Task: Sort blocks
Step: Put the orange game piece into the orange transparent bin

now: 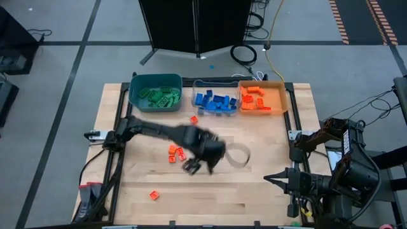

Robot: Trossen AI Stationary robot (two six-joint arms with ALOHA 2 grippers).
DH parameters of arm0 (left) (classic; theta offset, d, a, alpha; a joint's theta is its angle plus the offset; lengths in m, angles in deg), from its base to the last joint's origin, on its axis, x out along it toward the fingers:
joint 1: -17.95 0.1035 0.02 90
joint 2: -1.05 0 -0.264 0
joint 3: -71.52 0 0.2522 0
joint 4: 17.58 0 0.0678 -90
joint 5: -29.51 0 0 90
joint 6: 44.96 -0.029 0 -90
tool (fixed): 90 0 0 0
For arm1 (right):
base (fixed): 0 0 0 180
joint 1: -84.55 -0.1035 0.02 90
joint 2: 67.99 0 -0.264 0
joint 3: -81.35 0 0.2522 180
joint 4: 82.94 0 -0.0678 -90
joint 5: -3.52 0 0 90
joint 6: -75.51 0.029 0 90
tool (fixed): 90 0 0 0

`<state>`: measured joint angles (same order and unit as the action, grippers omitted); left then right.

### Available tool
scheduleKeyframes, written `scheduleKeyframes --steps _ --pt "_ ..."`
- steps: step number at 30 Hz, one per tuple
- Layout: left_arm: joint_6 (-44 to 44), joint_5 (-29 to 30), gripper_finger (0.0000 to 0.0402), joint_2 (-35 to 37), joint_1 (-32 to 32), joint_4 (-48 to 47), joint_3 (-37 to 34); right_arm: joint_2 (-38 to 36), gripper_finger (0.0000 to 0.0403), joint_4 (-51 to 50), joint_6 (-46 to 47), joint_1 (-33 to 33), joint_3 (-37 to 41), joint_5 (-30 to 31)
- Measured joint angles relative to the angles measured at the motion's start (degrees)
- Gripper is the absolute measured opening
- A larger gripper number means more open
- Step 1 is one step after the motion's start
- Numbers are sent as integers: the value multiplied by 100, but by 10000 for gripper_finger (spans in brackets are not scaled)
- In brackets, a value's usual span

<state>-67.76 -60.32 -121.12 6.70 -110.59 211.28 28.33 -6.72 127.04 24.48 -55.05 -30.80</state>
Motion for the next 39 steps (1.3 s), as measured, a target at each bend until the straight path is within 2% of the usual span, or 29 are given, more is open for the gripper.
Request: scheduleKeyframes --steps 3,7,10,13,21,25,34,39 --pt "-565 17 299 -6 -313 -320 -567 0 0 0 -32 0 0 2" --pt "-591 -249 298 239 -482 233 -1537 7 0 2 30 -2 0 0" --pt "-704 215 293 557 -557 634 -2349 17 0 24 26 -2 -2 -8" --pt "-756 427 285 1072 -499 1155 -3204 17 0 31 26 -2 0 -11" --pt "-613 486 279 2406 -164 2436 -5355 17 0 17 -7 -1 0 25" --pt "-732 528 279 2464 -51 2767 -5831 17 0 7 -18 9 -2 190" --pt "-1385 581 279 2400 131 3976 -6380 17 0 10 14 87 -2 212" --pt "-1738 450 279 2398 240 4027 -6481 17 0 11 180 115 0 214"
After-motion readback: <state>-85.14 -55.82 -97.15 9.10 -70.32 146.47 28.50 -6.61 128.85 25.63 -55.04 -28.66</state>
